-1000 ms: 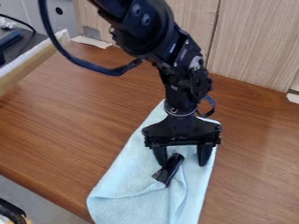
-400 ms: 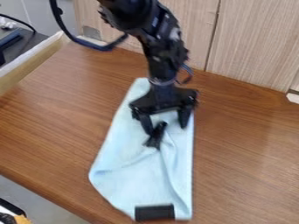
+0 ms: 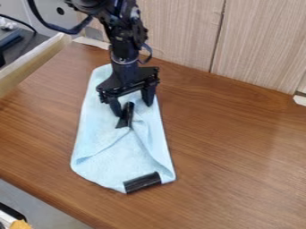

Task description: Fold the cloth from top left to bottom right

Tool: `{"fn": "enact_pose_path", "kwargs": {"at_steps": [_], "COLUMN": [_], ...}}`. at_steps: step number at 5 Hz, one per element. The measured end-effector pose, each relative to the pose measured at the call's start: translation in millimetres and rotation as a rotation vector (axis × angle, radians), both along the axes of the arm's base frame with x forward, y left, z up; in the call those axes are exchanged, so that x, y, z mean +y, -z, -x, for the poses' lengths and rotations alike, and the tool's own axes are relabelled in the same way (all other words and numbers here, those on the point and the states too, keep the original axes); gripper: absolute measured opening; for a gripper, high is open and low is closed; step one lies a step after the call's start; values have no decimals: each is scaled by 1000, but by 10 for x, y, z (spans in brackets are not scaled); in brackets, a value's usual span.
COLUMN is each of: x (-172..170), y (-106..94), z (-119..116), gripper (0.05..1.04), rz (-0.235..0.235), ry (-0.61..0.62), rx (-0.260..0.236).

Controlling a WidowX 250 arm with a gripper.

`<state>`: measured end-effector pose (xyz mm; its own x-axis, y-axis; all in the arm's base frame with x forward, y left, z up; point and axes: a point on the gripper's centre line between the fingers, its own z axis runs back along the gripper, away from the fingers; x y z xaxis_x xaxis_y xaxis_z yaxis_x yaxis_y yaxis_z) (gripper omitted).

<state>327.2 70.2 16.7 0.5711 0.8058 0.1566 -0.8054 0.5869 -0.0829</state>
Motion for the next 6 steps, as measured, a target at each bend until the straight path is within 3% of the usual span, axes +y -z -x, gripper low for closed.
{"fn": "enact_pose_path", "kwargs": {"at_steps": [2,4,5,6], "x": [384,358,338,357], "y": [-76,-67,-206,-320], "z": [-91,-27,-34,-25], "gripper": [1002,999,999,999], "rz": [-30,-14,-6,-10], "ry": [-134,-121,-116,-117], "rx": [-32,13,-8,4]}}
